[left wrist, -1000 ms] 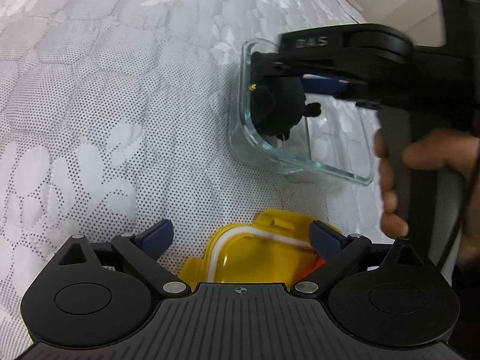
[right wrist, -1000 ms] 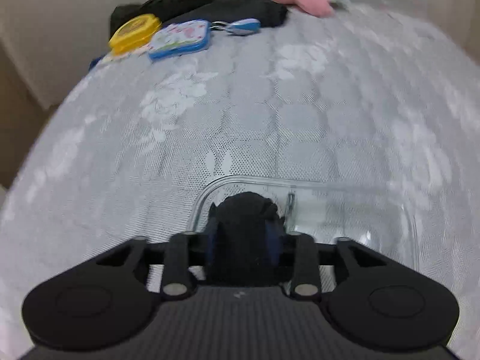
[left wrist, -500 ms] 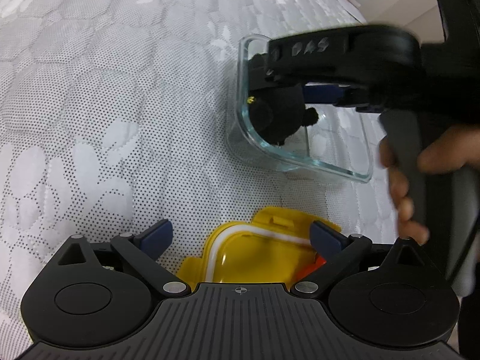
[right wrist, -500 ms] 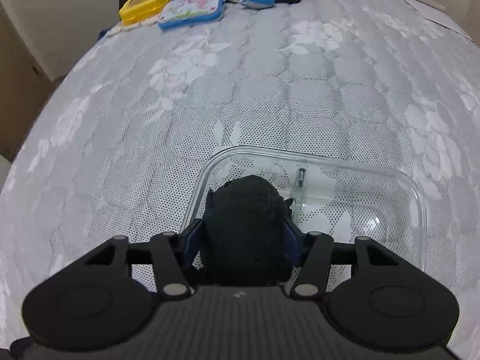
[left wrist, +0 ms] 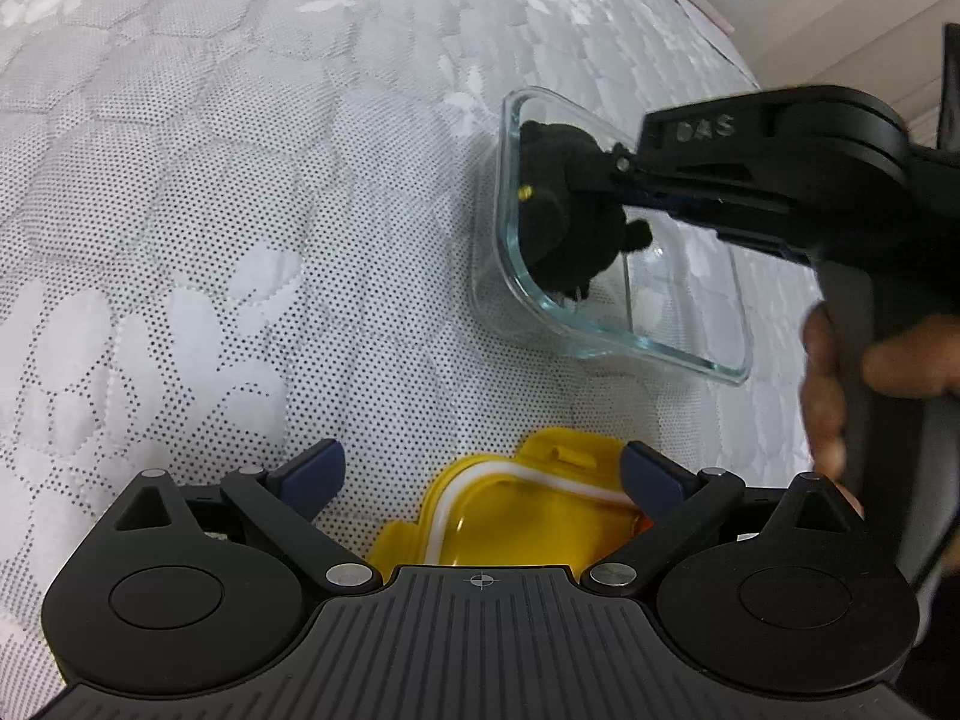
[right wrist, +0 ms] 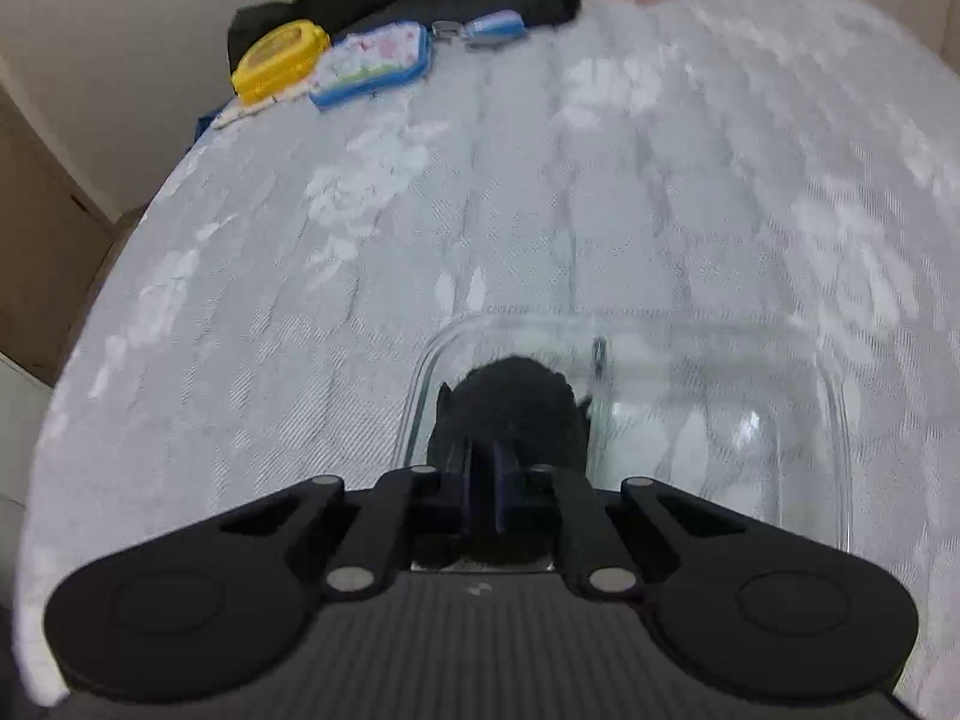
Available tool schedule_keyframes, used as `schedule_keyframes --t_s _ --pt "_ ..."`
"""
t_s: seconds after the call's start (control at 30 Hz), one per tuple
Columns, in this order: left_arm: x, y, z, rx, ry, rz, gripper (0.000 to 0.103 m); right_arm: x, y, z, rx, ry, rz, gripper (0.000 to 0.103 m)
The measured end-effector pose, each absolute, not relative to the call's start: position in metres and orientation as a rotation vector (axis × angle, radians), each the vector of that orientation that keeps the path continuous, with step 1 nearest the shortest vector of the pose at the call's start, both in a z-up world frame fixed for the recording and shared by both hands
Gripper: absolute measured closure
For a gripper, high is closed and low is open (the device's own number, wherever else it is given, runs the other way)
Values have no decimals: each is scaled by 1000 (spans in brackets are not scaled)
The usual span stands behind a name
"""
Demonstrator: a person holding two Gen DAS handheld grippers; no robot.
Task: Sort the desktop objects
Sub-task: 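Lower the black plush toy into the glass container and open the right gripper, then move the left gripper to the pink case and close on it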
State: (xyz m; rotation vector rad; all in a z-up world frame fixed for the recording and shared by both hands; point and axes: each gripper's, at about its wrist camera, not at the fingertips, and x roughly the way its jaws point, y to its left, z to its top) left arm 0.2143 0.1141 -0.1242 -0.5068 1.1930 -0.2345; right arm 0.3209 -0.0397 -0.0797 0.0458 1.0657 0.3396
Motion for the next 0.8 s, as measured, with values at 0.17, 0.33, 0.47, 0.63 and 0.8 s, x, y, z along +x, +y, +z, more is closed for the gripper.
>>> schedule_keyframes --t_s 0.17,0.33,0.47,0.63,0.8 --pt "216 110 -127 -494 1207 -239 2 335 -38 -84 52 1082 340 96" --pt "215 110 -126 -485 1206 -241 2 333 -42 -86 62 1088 368 96" --pt "216 105 -127 -465 1210 -249 2 335 -48 -87 113 1086 364 96" --pt "218 100 -133 -422 1229 -252 2 317 -64 -70 210 1034 355 79" --pt "215 96 -126 -407 1172 -237 2 269 -107 -29 234 932 378 62"
